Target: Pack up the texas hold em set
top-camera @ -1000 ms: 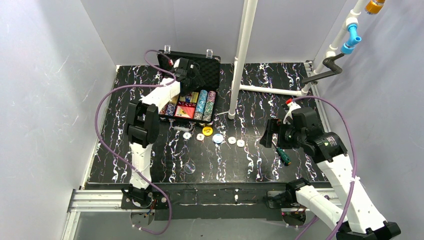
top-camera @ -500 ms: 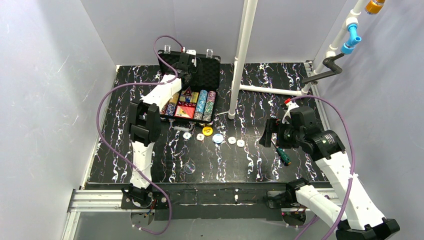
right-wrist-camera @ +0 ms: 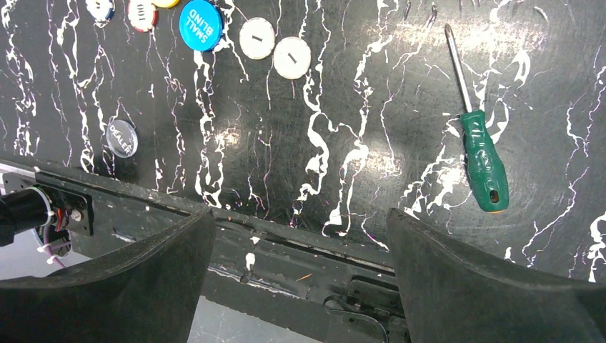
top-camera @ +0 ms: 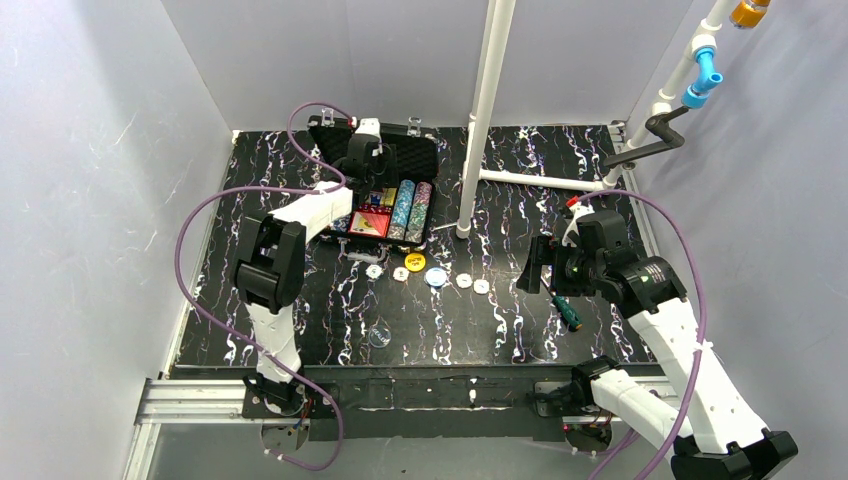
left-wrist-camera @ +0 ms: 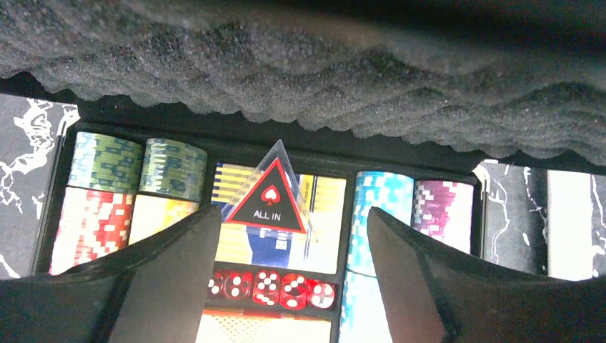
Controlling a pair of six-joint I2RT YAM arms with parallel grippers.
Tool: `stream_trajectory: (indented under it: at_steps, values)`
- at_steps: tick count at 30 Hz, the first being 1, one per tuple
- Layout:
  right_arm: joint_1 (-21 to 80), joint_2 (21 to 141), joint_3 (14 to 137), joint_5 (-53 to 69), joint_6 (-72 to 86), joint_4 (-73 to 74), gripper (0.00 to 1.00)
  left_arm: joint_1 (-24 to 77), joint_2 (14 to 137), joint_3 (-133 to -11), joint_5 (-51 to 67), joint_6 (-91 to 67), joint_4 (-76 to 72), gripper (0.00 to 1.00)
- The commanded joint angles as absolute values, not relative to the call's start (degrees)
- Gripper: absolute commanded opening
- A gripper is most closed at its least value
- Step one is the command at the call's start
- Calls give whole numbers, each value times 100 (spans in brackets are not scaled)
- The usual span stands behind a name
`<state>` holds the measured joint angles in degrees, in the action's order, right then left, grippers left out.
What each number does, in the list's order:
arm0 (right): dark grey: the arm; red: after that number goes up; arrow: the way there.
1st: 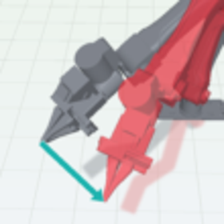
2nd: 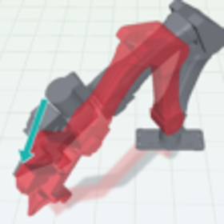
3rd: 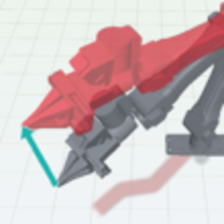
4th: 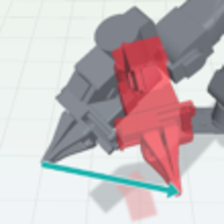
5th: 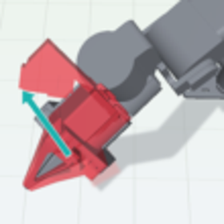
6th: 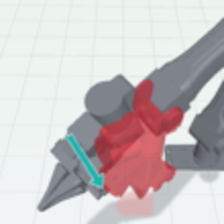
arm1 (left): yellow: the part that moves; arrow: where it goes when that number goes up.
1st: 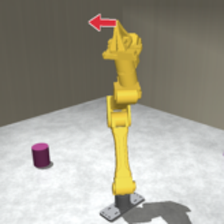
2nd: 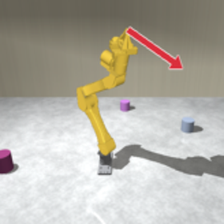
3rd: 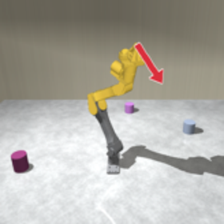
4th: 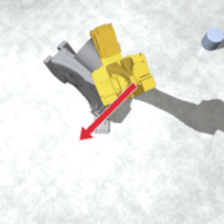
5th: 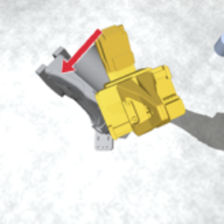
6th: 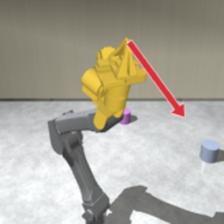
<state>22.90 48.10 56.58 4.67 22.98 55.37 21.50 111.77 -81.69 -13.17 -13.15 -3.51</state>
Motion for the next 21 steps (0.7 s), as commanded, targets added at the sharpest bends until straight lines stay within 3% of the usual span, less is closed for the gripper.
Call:
stream_trajectory:
  at_steps: [1,8,12,21]
  values:
    - [2303,4779,5758,553,2382,5414,96,2123,11019,-8129,-1216,-1442,-635,76]
    - [2303,4757,5792,545,2397,5435,96,2114,11148,-8670,-1142,-1372,-232,84]
    - [2303,4765,5824,545,2391,5433,96,2112,11034,-9107,-1041,-1326,233,97]
    - [2303,4720,5799,646,2415,5388,96,2112,10853,-9644,-986,-1234,953,98]
